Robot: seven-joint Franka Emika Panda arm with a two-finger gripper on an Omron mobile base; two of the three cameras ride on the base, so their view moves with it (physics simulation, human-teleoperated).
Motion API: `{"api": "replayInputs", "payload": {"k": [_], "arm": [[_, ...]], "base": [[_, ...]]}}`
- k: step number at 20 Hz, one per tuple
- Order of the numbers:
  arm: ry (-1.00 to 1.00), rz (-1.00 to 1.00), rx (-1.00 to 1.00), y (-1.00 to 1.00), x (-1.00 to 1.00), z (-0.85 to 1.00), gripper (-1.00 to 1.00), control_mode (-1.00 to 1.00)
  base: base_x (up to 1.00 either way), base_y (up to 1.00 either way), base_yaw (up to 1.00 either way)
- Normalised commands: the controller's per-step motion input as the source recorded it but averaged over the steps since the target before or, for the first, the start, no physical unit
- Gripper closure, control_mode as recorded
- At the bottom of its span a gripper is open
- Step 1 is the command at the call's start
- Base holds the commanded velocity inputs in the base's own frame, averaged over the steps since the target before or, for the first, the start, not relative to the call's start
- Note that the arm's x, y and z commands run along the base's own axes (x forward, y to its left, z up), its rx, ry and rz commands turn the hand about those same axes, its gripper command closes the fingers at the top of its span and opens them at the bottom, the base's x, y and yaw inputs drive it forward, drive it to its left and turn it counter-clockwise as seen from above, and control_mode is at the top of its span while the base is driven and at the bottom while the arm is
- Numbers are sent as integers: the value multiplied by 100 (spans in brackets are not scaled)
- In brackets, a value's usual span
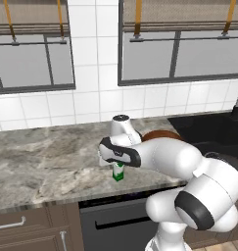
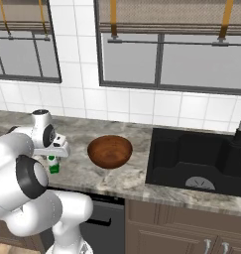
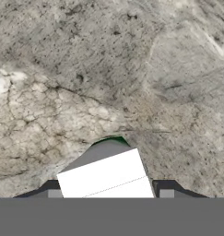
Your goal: Gather the eggs and milk located in the vicinity of the sink area and place them right next to the bowl.
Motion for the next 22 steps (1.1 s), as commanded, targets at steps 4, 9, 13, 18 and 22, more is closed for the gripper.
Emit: {"api": "replayInputs", "payload": {"k": [4,9,13,18,22], "arm": [[-3,0,0,0,0,0,100,-100],[0,1,0,0,44,29,100,-100],[4,0,-2,0,92,47,100,-100],[7,0,-2,0,84,24,100,-100],[4,3,-6,0,51,0,100,-100]], "base": [[0,0,0],[0,0,0],[0,0,0],[0,0,0],[0,0,0]]}}
